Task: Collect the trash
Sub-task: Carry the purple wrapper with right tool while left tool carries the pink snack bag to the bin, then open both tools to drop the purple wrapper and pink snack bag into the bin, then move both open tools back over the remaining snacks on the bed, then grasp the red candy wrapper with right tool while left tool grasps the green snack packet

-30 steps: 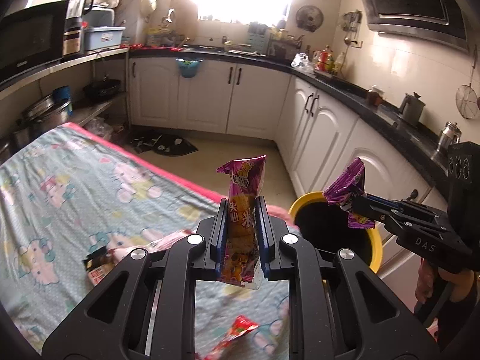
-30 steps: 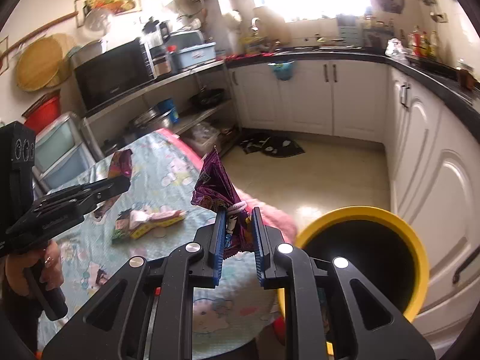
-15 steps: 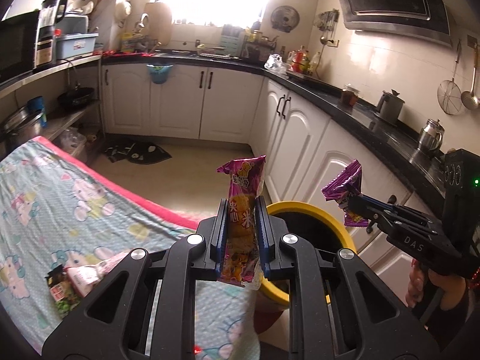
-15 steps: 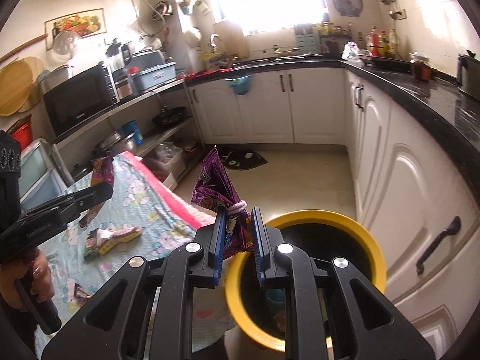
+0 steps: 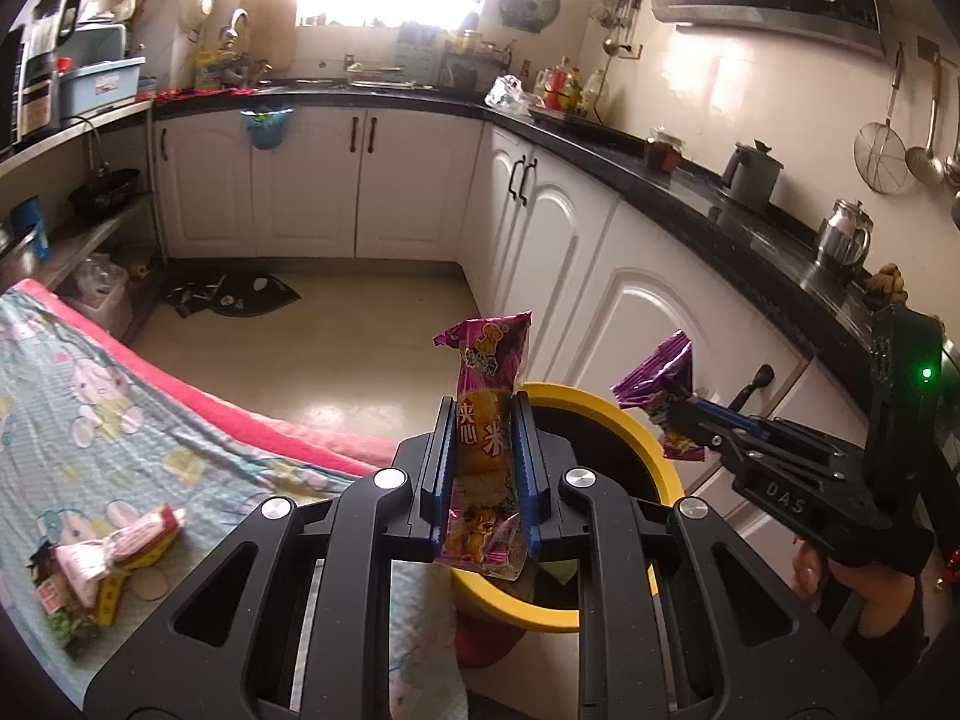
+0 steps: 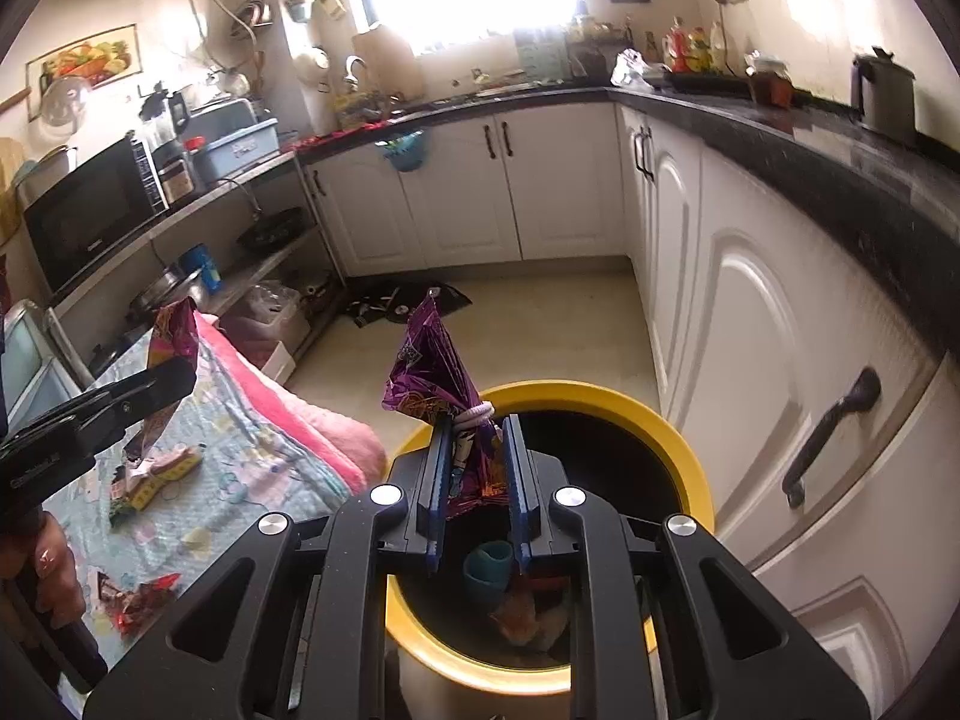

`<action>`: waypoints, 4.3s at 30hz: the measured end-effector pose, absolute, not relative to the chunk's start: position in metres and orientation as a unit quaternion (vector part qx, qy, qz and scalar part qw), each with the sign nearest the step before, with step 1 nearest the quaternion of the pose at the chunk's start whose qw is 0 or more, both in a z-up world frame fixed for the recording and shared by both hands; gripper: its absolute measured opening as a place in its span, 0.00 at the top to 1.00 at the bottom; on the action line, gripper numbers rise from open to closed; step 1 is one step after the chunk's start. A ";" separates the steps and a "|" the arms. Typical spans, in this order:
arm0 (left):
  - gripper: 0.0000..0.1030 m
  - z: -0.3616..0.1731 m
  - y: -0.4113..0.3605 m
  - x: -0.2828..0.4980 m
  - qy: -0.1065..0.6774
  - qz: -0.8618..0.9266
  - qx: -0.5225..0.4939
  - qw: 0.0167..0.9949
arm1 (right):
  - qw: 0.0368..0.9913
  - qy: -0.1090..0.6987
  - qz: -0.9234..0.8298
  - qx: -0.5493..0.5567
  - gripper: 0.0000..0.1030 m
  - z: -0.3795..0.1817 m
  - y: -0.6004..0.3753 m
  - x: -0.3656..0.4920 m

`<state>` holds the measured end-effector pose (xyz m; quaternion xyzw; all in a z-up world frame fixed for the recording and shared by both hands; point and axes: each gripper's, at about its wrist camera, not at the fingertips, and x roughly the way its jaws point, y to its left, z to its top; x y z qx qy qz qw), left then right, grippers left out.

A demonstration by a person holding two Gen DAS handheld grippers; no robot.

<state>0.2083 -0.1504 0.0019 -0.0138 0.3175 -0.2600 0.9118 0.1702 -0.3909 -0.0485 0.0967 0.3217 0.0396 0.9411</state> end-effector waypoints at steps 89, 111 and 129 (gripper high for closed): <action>0.10 0.002 0.068 0.159 0.306 -0.011 -0.083 0.948 | 0.917 0.325 0.226 0.045 0.27 -0.015 -0.218 0.127; 0.16 -0.057 0.127 0.160 0.373 0.032 -0.123 0.919 | 0.864 0.418 0.280 0.032 0.28 -0.069 -0.157 0.118; 0.62 -0.102 0.129 0.200 0.424 -0.005 -0.227 0.877 | 0.822 0.490 0.281 0.068 0.56 -0.115 -0.138 0.146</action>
